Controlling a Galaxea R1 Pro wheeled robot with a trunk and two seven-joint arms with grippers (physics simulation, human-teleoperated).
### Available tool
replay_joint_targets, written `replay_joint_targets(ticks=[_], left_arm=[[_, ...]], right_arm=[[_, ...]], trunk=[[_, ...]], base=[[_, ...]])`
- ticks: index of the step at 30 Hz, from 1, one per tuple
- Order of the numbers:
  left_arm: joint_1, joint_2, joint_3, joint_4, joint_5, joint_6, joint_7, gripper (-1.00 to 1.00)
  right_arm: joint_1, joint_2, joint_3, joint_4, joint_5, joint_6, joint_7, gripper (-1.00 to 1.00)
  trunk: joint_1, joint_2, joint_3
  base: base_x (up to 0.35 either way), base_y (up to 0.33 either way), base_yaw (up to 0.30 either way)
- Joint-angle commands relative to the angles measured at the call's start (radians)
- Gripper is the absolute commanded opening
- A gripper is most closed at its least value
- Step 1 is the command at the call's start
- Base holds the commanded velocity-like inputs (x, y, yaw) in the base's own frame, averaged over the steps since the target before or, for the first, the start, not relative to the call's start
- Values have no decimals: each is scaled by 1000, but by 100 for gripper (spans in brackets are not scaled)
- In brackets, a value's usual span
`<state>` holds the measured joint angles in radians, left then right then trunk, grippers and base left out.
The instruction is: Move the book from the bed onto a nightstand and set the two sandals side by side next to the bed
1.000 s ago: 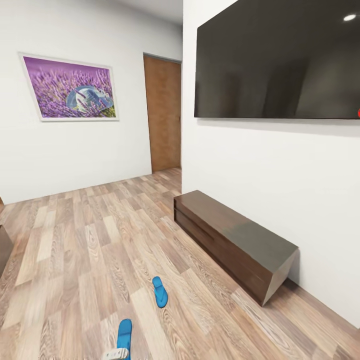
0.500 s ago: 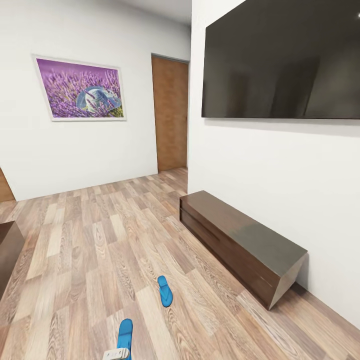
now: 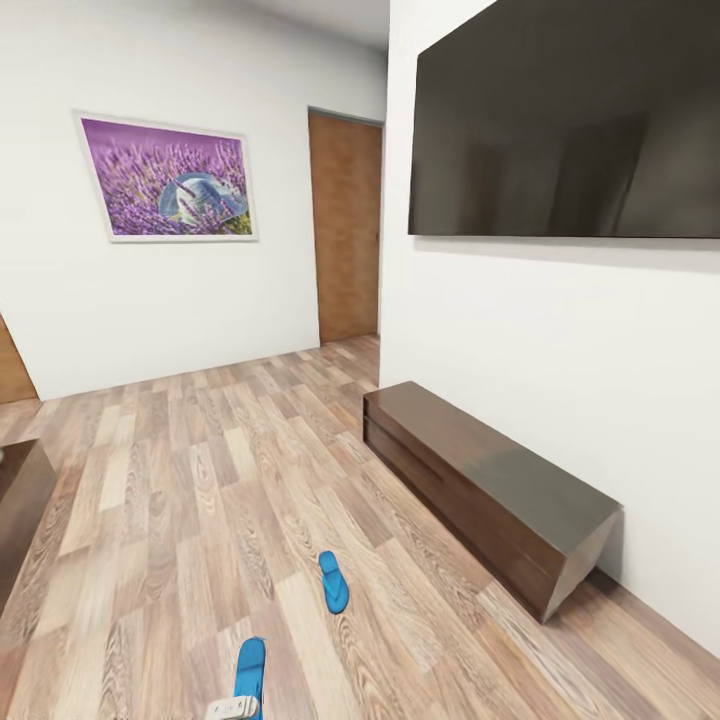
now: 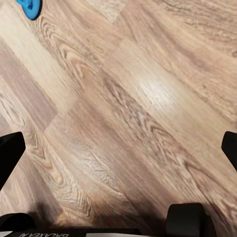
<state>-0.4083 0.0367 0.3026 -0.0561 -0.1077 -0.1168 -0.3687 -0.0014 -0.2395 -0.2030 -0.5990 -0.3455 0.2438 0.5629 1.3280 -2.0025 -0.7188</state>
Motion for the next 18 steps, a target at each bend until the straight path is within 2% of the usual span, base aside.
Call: replay_joint_targets(ticks=[1,18], left_arm=[[-1,0,9,1,-10,-4,-2,-100],[0,0,9,1,-12,-4,-1,-100]], right_arm=[[0,0,-3,-1,-9,9,3,100],[0,0,-4,-1,-9,9,2,100]], trunk=[[0,0,-1],[0,0,-1]], base=[[0,0,224],[0,0,286]])
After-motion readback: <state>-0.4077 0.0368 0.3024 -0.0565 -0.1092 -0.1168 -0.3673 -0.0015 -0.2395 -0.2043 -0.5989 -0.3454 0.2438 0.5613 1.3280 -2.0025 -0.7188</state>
